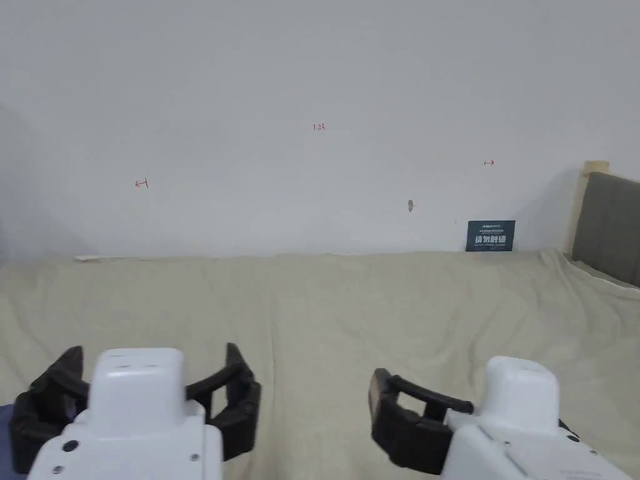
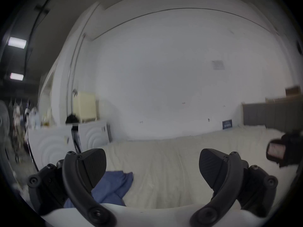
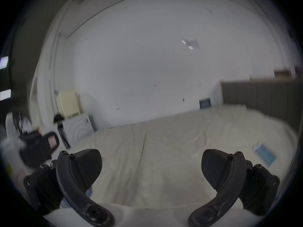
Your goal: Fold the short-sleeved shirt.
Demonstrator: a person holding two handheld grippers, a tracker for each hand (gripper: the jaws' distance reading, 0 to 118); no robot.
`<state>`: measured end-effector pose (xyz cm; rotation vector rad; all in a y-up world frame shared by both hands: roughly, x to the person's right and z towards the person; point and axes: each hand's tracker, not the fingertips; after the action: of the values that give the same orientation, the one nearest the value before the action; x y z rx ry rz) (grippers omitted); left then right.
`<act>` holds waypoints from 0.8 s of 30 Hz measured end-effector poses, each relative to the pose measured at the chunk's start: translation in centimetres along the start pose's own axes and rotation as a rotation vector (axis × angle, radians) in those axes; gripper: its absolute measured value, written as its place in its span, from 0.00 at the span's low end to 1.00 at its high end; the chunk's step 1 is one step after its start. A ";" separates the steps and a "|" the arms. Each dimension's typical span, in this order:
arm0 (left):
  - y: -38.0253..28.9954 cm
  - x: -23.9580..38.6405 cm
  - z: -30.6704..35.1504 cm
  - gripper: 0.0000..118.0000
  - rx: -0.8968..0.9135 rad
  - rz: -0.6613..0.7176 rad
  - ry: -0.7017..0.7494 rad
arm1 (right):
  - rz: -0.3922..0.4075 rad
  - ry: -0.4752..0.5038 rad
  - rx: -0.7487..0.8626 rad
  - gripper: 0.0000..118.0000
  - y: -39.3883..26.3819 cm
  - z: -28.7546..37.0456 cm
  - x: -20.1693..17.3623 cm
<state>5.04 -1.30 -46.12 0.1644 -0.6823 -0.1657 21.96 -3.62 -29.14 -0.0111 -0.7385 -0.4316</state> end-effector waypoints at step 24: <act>-1.0 -2.0 -0.7 0.09 -0.141 0.197 -0.128 | 0.132 -0.119 0.170 0.00 0.3 1.8 -0.5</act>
<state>3.85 -1.83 -48.10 -0.0495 -0.8072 -0.0348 20.65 -2.87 -28.09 0.0741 -0.8839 -0.2429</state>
